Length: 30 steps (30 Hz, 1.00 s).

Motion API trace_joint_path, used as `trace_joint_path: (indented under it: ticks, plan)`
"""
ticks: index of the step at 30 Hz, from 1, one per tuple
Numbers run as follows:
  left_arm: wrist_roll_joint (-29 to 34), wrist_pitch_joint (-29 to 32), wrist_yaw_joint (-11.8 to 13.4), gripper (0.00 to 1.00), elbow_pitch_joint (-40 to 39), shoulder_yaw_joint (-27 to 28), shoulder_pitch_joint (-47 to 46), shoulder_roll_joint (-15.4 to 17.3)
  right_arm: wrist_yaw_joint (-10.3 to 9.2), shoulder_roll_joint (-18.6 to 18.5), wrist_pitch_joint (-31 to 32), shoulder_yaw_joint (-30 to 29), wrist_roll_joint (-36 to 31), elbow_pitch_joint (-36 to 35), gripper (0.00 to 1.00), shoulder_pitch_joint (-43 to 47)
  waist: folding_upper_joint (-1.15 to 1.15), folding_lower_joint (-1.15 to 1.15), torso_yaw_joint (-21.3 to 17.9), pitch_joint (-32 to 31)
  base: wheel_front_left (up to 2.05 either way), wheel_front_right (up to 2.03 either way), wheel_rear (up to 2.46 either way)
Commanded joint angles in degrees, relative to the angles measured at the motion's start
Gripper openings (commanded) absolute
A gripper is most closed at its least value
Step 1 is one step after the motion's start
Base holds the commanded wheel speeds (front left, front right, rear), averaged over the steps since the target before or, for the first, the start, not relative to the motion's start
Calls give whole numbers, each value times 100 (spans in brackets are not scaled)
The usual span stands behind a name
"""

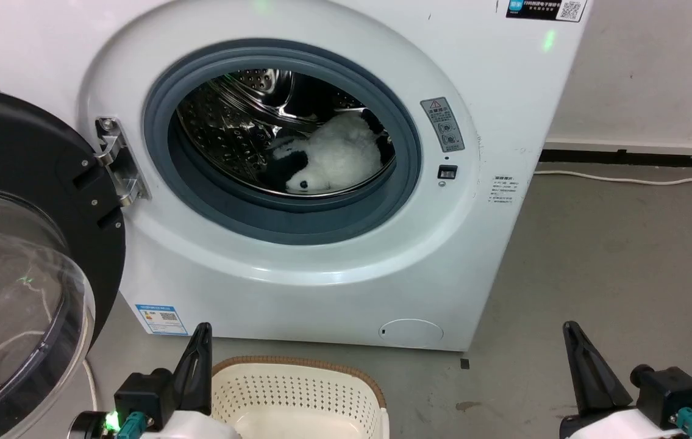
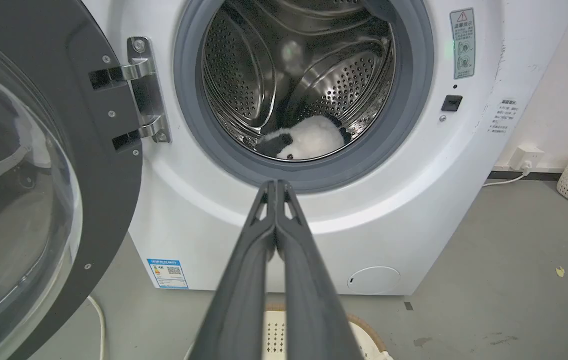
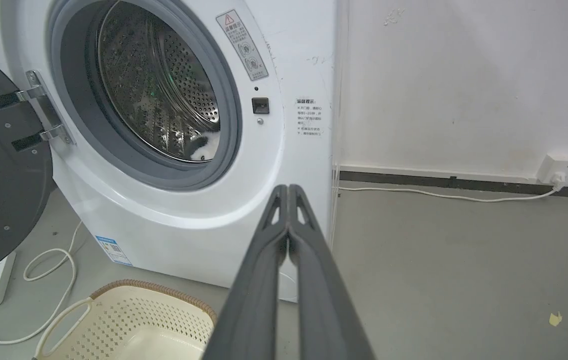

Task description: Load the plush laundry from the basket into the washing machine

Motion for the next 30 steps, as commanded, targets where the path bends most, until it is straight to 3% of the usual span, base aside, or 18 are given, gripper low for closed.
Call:
trace_joint_path:
  ticks: [1,30]
  plan:
    - [52,42,35,0,-45,34,-95,-2,-2,1,28,-7,-63,-37,0,-103,0,0,-1,1,0,0,0]
    - [289,405,90,0,-172,135,-185,-26,-3,2,392,-16,-352,-117,0,-242,0,0,-21,36,0,0,0]
